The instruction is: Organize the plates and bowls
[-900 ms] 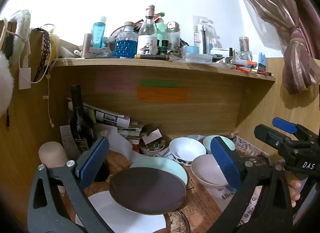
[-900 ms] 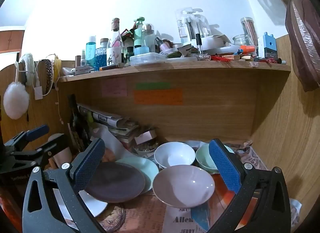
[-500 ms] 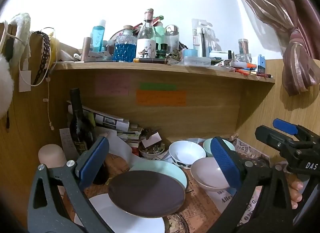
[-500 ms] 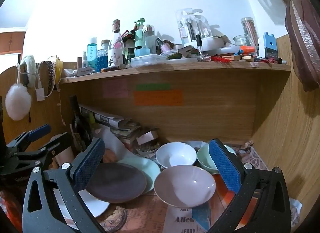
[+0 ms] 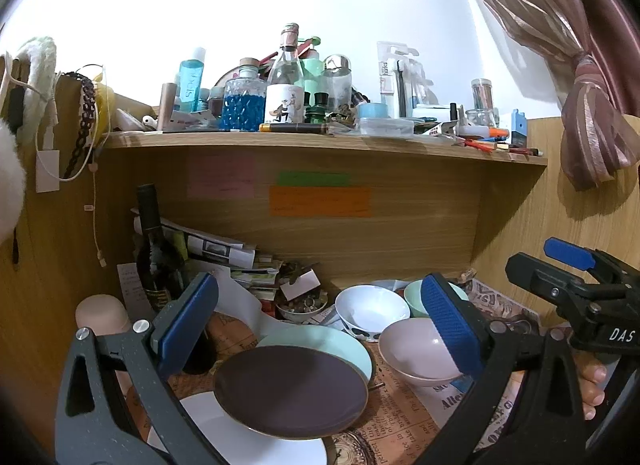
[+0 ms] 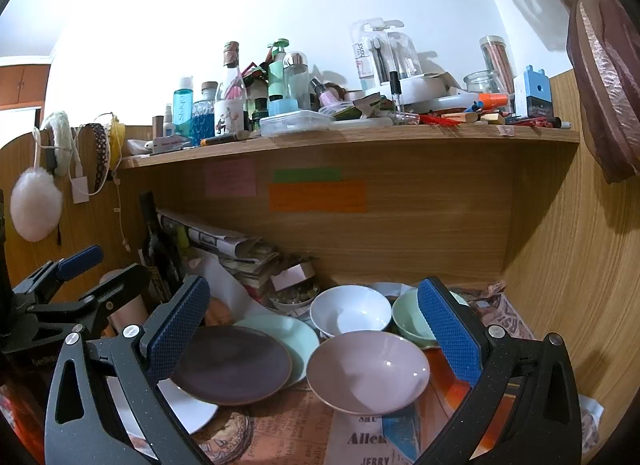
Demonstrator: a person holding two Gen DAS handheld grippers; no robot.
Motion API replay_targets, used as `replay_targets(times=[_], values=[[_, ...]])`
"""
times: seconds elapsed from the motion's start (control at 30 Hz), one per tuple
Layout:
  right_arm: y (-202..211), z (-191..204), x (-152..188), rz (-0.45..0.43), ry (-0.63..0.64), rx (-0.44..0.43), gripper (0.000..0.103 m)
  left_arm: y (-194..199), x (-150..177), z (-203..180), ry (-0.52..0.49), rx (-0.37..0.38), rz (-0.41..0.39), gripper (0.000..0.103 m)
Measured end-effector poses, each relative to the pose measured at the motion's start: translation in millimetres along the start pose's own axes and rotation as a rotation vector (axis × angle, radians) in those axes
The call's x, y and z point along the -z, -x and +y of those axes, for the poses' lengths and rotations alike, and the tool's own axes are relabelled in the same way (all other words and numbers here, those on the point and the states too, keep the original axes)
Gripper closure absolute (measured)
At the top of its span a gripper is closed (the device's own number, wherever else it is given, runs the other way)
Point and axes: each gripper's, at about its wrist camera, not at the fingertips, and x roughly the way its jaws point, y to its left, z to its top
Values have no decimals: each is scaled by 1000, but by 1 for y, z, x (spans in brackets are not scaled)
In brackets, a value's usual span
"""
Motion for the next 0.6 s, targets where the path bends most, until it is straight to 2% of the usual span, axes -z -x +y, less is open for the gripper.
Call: replay_targets(times=[0.6], values=[[0, 1, 0, -3, -4, -2, 0, 0, 1, 0, 0, 2, -4, 0]])
